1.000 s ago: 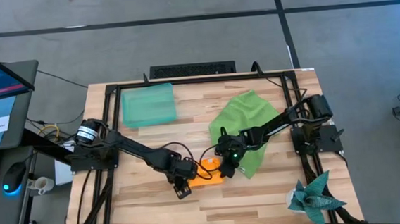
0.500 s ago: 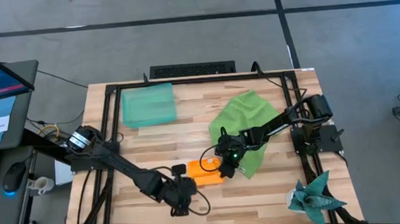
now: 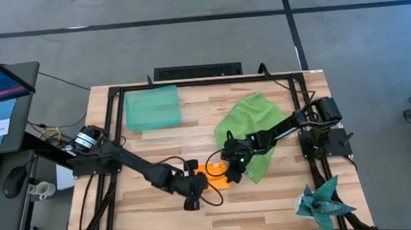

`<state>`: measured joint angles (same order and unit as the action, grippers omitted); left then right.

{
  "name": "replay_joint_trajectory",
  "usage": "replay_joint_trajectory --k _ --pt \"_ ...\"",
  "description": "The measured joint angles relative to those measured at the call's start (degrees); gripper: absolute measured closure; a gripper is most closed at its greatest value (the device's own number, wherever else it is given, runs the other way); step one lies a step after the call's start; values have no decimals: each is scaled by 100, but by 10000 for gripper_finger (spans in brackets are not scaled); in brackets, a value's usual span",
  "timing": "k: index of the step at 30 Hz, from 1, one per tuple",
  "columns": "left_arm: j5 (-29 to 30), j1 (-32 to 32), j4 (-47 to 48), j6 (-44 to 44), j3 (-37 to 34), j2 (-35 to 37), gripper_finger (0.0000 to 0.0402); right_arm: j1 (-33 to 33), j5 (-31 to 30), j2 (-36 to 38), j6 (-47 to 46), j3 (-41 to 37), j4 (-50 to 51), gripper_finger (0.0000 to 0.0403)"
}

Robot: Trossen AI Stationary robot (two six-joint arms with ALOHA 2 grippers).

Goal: Roll microfiber towels into tight, uniform cylinder then place into a basket
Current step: Roll the yellow microfiber cloth

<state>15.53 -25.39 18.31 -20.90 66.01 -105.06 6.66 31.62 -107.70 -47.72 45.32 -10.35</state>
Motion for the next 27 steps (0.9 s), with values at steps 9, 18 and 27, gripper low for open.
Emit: replay_joint_trajectory --k 9,18,27 --pt "24 175 -289 -505 -574 -4 400 0 0 0 0 0 -14 389" --pt "15 183 -523 -899 -888 0 401 7 -17 0 -31 0 -36 342" --pt "15 171 -499 -773 -836 11 401 7 -15 0 -33 0 -42 301"
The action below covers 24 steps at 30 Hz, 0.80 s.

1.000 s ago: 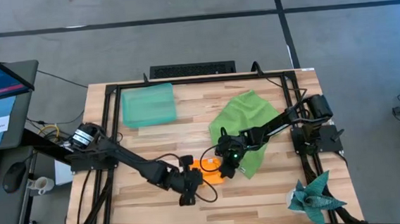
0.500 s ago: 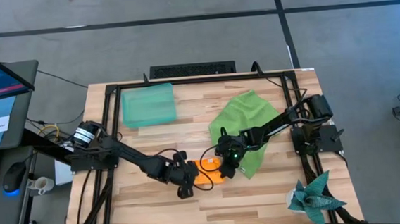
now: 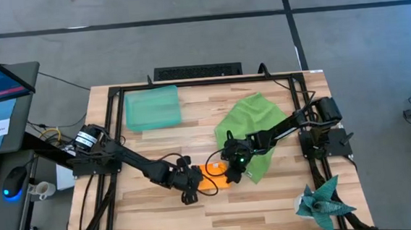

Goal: Roll microfiber towels into tight, uniform cylinder then place into a basket
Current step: Roll the yellow microfiber cloth

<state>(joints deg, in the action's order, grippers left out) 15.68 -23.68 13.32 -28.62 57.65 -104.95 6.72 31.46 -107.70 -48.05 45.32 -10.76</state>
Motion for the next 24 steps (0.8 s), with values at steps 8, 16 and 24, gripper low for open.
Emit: replay_joint_trajectory --k 8,16,24 --pt "0 0 85 28 32 0 401 -7 1 0 0 0 0 301" --pt "0 37 162 62 32 0 401 -4 -124 0 -40 2 4 309" --pt "48 55 243 44 32 0 401 7 -181 0 107 2 -27 316"
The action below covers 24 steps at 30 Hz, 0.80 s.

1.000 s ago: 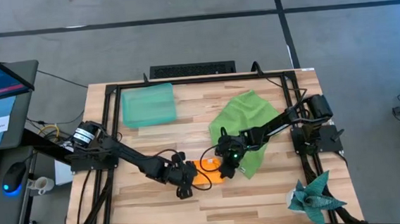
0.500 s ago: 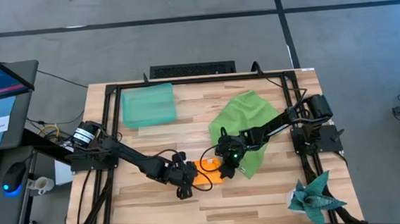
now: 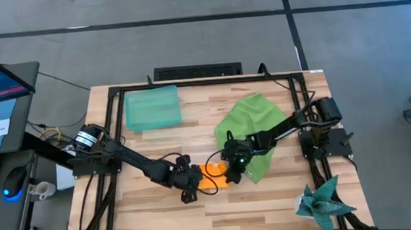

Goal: Roll microfiber towels into tight, uniform cylinder then place into a basket
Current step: Roll the yellow microfiber cloth

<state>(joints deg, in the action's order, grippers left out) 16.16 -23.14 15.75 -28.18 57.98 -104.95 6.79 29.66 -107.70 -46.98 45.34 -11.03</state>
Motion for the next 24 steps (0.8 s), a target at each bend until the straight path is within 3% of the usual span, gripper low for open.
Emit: replay_joint_trajectory --k 5,16,24 --pt "4 0 7 -91 0 0 401 58 -139 4 64 0 -10 299" --pt "7 -1 9 -161 0 -2 401 8 127 55 69 -2 -120 201" --pt "11 -2 42 -314 0 -4 401 34 36 423 227 -31 158 186"
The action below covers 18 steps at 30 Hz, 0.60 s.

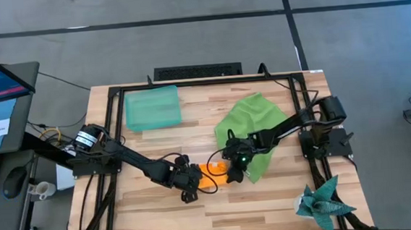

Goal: Roll microfiber towels into tight, uniform cylinder then place into a basket
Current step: Roll the yellow microfiber cloth

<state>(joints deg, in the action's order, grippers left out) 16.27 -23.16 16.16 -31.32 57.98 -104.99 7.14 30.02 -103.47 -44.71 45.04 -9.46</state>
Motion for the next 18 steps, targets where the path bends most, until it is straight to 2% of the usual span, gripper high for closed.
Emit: replay_joint_trajectory --k 8,14,18 --pt "0 2 0 -1 0 -2 401 61 -346 445 311 7 760 186" --pt "0 2 -2 3 0 -2 401 220 -508 839 529 15 778 186" --pt "0 2 -4 8 0 -2 401 403 -824 1080 1084 20 676 187"
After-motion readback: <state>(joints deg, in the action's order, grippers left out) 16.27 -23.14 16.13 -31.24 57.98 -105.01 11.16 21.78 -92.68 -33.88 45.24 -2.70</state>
